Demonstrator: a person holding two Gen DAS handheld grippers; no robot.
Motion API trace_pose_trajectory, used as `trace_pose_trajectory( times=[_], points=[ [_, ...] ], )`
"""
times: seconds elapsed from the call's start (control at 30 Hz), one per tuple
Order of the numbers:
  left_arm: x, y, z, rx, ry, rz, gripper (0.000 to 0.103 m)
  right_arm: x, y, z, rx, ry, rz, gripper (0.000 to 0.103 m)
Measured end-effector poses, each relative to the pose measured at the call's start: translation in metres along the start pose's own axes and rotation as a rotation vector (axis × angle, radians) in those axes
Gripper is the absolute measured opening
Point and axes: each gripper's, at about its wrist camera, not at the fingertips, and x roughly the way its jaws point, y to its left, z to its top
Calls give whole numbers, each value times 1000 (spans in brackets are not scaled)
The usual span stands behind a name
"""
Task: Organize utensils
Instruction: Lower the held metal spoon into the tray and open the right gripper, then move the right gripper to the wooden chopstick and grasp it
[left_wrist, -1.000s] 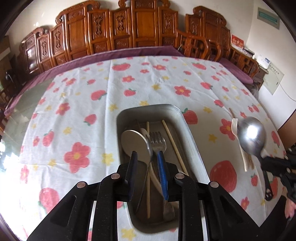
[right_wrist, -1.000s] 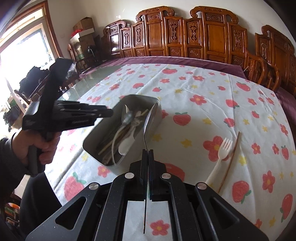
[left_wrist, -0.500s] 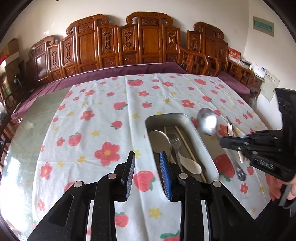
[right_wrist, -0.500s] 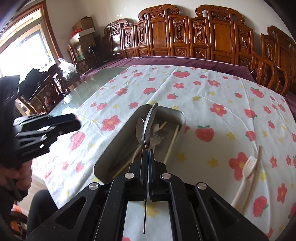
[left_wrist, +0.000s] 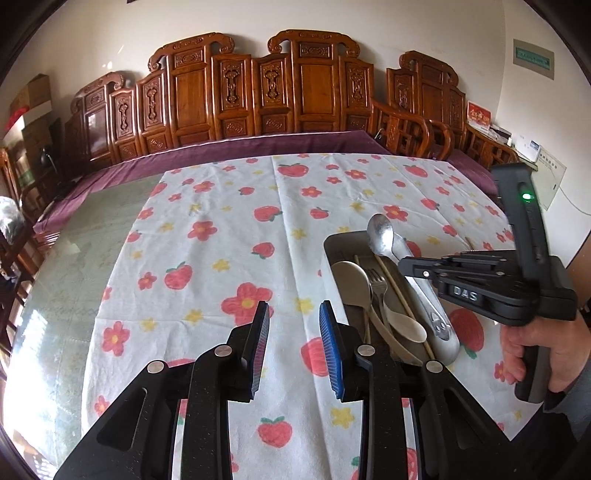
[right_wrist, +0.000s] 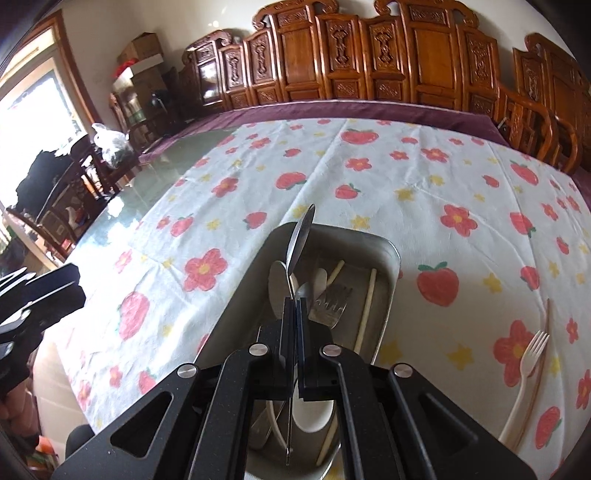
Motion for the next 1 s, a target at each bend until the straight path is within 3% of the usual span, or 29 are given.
trace_pose_trajectory(
  times=[0.17, 0.37, 0.67, 0.83, 0.97, 1.0],
  points=[
    [3, -2, -2, 1, 8, 2, 26, 15, -4, -1, 31, 17, -15, 3],
    [7, -8, -3, 11, 15, -1, 26, 21, -5, -6, 35, 31, 27, 6],
    [10, -31, -1, 38, 21, -19, 27, -21, -14, -16, -27, -45, 43, 6],
    [12, -59, 4, 58, 9, -56, 30, -65, -49, -40, -47, -94, -23, 6],
    [16, -87, 5, 80, 2, -83, 31, -89, -93, -64, -29, -109, -126, 6],
    [17, -94, 6, 83, 3, -91, 31, -92, -107, -70, -14, -101, -155, 11]
  ],
)
